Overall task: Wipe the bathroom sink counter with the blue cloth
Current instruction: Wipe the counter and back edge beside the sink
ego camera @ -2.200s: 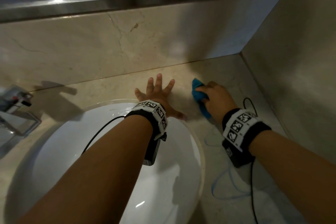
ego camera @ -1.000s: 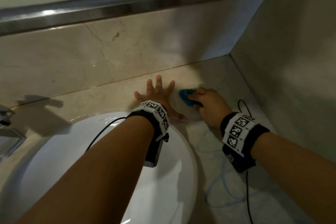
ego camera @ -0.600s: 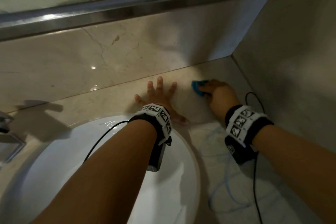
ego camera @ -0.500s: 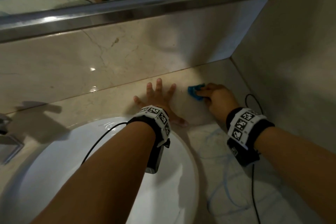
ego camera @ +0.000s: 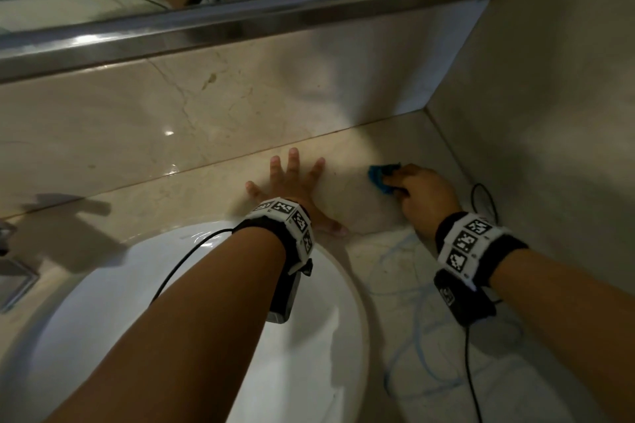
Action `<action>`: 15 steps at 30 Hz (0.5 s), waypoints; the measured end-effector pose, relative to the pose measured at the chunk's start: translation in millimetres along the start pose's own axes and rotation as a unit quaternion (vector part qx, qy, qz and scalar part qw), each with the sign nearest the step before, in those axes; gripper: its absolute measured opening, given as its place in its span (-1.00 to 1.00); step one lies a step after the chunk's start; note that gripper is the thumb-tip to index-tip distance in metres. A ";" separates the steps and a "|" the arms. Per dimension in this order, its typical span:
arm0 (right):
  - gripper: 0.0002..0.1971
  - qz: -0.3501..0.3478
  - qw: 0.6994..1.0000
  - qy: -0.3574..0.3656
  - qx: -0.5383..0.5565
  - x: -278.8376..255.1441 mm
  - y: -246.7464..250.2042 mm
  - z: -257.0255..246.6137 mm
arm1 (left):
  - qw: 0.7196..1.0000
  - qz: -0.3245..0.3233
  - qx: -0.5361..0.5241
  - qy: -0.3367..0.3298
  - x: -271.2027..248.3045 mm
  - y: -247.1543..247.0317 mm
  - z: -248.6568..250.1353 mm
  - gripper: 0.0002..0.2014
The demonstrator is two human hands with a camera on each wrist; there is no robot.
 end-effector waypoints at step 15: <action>-0.57 0.011 0.996 -0.037 -0.076 -16.9 -9.1 11.7 | 1.000 -0.006 -0.015 -0.004 0.5 -0.9 -0.9 0.31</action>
Point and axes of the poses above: each hand's wrist, its own x-axis towards the middle knuckle, its own y-axis out of the back of the hand, z = x × y, the point moved 3 cm from there along x, towards the middle knuckle, and after that the axes turned 7 degrees about x, right-handed, at the moved point
